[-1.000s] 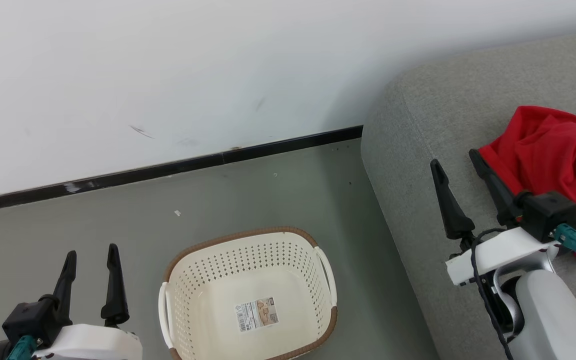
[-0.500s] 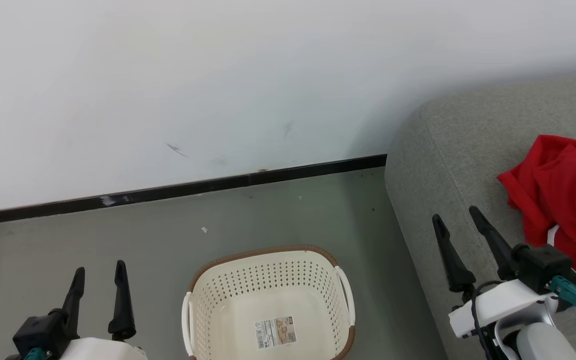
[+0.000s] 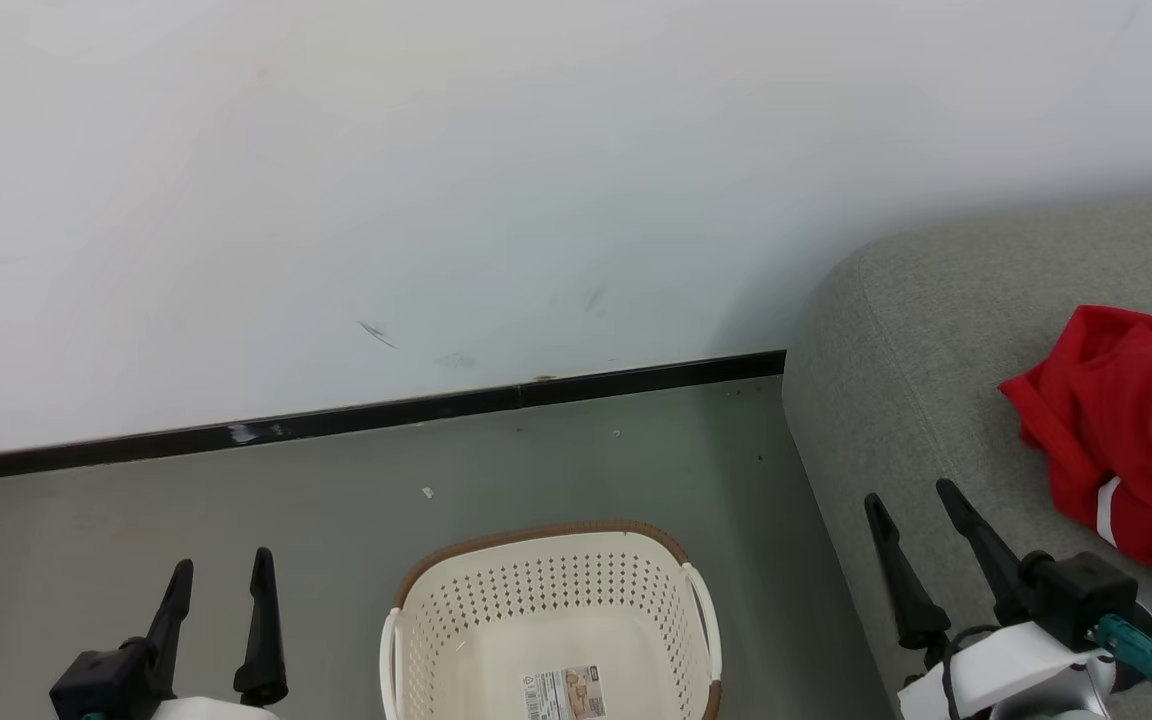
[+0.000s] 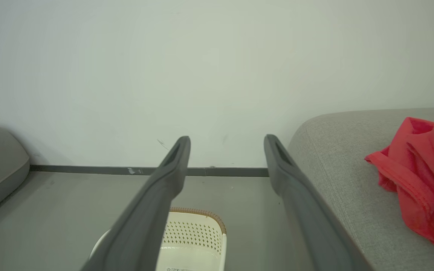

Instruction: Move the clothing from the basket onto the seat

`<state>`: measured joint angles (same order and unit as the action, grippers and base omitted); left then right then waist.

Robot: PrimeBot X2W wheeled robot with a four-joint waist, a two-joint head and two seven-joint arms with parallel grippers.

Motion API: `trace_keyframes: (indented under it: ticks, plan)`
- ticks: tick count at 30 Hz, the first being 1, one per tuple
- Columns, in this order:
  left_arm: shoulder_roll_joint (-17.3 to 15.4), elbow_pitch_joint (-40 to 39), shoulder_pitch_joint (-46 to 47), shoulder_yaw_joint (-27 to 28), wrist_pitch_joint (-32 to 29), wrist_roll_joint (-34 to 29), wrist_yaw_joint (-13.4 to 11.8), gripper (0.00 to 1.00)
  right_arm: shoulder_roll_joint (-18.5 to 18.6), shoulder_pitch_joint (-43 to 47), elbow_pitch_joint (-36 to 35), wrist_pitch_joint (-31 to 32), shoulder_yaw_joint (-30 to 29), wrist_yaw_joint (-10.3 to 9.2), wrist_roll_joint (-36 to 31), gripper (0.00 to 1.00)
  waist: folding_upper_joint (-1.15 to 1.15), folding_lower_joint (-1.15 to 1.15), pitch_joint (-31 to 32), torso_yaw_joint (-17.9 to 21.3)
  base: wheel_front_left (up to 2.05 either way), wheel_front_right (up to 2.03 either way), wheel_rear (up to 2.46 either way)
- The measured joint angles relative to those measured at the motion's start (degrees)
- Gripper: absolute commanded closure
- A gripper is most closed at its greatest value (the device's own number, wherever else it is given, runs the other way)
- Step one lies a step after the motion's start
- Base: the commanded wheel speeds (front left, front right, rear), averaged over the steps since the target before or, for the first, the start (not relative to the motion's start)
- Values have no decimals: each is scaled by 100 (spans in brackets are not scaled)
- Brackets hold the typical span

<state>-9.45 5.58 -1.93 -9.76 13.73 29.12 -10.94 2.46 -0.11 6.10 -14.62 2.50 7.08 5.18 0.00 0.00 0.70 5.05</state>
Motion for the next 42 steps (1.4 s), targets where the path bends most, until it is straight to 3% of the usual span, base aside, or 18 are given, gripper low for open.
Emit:
trace_keyframes:
  ticks: [35, 36, 42]
  plan:
    - [-29, -62, -103, 26, 7, -62, 0, 0, -7, 364, -244, 0, 18, 0, 244, 0, 0, 0, 17, -17, 0, 0, 0]
    - [-29, -65, -103, 43, 8, -65, -1, 100, -7, 364, -245, 0, 16, 0, 244, 100, 0, 0, 12, -19, 0, 0, 0]
    - [185, 211, -218, -29, -13, -31, 0, 100, -59, 560, 29, 5, 58, -3, 248, 100, 0, 0, 10, -21, 0, 0, 0]
